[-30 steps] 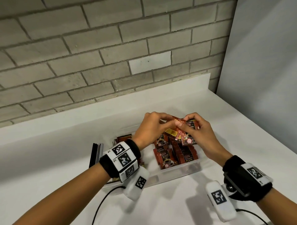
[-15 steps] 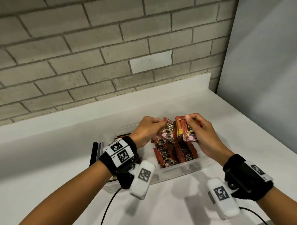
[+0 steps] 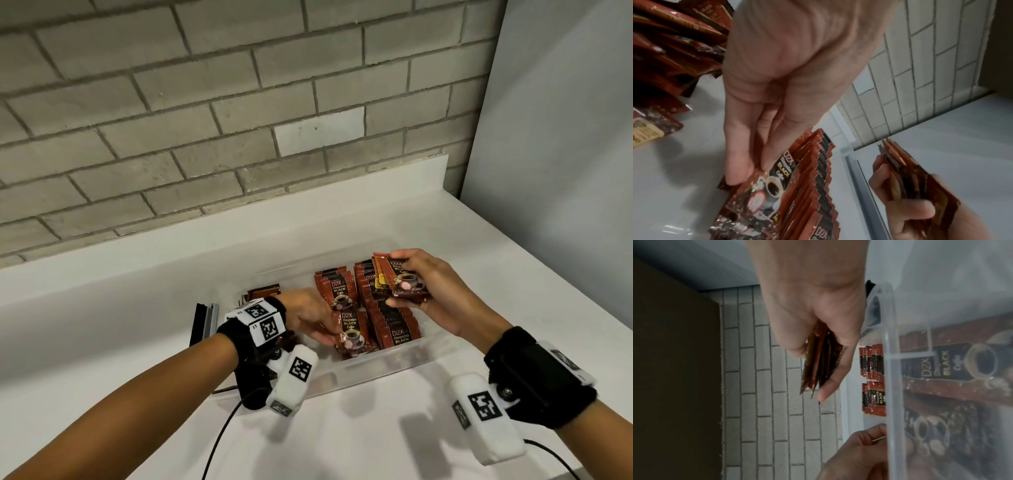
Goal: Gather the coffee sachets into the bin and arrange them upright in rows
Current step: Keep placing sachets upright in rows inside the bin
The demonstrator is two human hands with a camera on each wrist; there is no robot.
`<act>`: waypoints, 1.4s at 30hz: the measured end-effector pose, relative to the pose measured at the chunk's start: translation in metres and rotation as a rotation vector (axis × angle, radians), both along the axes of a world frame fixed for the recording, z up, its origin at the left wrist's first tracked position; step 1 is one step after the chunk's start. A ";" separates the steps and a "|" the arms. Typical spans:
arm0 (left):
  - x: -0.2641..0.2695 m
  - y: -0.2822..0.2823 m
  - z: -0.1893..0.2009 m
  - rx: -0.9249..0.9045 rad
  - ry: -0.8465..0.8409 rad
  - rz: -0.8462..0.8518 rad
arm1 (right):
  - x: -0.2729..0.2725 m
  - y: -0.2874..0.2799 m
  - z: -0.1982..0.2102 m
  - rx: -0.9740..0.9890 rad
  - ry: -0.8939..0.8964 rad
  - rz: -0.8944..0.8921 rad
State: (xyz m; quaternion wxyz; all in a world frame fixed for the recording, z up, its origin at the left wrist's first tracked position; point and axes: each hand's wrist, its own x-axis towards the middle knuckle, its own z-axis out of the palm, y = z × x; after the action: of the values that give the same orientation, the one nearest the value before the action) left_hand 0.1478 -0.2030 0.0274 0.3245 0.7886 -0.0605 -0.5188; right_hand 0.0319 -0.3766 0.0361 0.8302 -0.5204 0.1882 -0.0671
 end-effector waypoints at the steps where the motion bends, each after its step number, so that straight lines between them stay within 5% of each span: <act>1: -0.001 0.000 -0.001 0.006 0.008 -0.003 | 0.000 0.001 -0.001 -0.033 -0.009 0.009; 13: -0.003 -0.010 0.010 0.116 -0.048 -0.069 | -0.005 0.005 -0.009 -0.168 -0.153 0.031; 18: 0.002 -0.002 0.012 0.139 -0.274 -0.129 | -0.006 0.007 -0.010 -0.250 -0.181 0.031; 21: 0.002 0.005 0.020 -0.127 -0.497 0.010 | -0.007 0.008 -0.012 -0.292 -0.196 0.026; 25: -0.017 0.005 0.036 -0.508 -0.494 0.027 | -0.006 0.009 -0.012 -0.315 -0.211 0.022; 42: -0.010 0.016 0.031 -0.588 -0.257 0.207 | -0.007 0.007 -0.019 -0.424 -0.222 0.056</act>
State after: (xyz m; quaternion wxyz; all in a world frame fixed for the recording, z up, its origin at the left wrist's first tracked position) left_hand 0.1379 -0.1866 0.0584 0.5788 0.7222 -0.1675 -0.3396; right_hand 0.0247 -0.3694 0.0176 0.7196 -0.6774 0.0631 -0.1390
